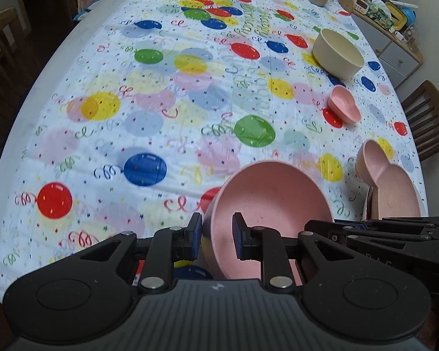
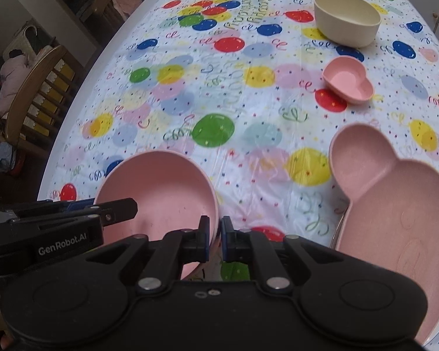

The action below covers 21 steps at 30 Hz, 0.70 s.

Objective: Organize plates and bowls
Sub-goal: 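Carry the pink bowl with both grippers and lower it onto the pink bear plate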

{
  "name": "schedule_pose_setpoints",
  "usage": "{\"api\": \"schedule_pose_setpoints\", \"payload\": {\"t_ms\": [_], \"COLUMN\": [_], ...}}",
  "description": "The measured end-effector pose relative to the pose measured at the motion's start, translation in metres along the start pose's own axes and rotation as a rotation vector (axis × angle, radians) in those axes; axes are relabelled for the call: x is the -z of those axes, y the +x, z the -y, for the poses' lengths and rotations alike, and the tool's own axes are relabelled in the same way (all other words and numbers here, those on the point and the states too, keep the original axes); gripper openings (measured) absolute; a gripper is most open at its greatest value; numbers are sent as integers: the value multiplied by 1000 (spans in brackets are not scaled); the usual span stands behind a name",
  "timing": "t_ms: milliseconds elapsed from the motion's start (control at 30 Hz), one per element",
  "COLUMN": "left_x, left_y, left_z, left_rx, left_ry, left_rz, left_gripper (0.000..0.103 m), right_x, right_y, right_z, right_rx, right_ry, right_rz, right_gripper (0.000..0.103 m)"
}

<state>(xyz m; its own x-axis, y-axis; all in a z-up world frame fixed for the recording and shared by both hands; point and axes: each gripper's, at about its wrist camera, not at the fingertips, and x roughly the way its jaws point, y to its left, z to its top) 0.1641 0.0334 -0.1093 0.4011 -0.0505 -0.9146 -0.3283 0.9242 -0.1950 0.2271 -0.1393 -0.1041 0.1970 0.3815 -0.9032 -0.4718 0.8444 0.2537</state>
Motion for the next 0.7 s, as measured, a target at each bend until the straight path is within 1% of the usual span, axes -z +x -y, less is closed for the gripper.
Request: {"api": "schedule_pose_setpoints", "payload": {"t_ms": [367,700], "left_x": [30,37], "left_y": [3,8], "left_z": [-4,-4], "left_rx": [-16,-30], "left_ry": [-9,-18], "left_rz": [-49,-68], "left_gripper": [21,21], "right_x": [28,35], "right_y": [0,3], "right_z": [-2,-3], "right_rx": [-28,-37], "right_ry": [-23,-33], "right_rz": [-53,-79], "right_gripper": [8,8]}}
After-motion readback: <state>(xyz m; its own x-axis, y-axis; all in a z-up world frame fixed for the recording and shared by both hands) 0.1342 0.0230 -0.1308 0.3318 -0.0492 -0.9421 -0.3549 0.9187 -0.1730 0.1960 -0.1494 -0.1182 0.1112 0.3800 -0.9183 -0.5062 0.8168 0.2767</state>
